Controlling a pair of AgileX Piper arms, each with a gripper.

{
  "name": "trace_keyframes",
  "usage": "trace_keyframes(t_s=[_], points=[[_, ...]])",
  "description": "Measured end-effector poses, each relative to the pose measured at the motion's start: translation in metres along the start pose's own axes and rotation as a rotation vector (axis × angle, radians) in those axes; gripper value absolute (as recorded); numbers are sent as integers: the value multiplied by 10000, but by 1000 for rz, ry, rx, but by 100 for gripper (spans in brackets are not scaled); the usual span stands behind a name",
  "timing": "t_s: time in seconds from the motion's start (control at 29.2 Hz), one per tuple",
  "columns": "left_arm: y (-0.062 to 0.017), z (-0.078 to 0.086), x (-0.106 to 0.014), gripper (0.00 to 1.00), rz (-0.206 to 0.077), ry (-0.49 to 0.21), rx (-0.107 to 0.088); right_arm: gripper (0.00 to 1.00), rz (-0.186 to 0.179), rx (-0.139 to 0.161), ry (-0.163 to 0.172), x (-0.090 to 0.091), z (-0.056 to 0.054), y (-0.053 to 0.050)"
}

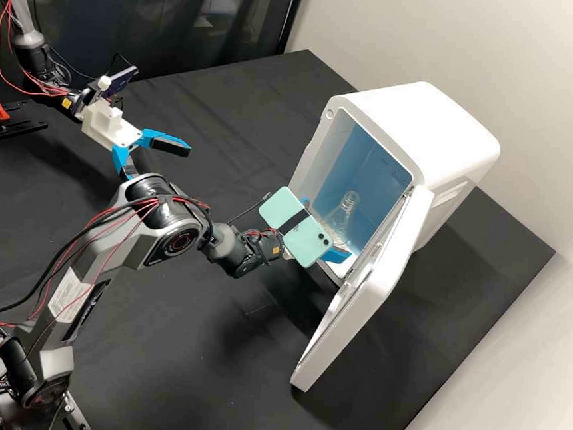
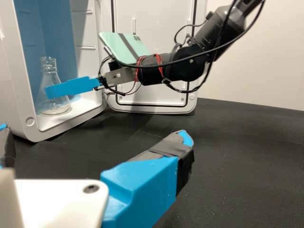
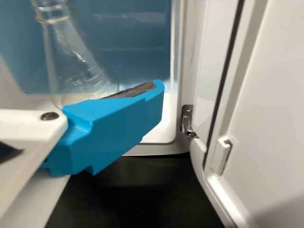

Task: Take the flask out of the incubator

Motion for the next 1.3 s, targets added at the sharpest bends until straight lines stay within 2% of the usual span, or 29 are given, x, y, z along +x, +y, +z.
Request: trace_keyframes(t_s=[0.1, 0.27, 0.41, 0.58, 0.79, 0.92, 1.13, 1.3], points=[[-13, -5, 4, 100, -4, 1, -2, 100, 3, -25, -11, 76, -6, 13], [-22, -8, 7, 100, -8, 2, -3, 100, 29, -58, -17, 187, -7, 39], [-37, -13, 12, 100, -14, 6, -7, 100, 24, -80, -24, 242, -3, 35], [-34, 6, 24, 100, -12, -2, -5, 100, 16, -68, -38, 295, -32, 61], [-24, 9, 41, 100, -8, -6, -4, 100, 7, -67, -45, 305, -42, 62], [-44, 5, 46, 100, -16, -5, -6, 100, 0, -47, -57, 315, -74, 60], [-48, -3, 70, 100, -18, -4, -7, 100, 15, -14, -43, 345, -210, 97], [-69, -10, 74, 100, -26, -2, -9, 100, 26, -16, -35, 370, -260, 143]])
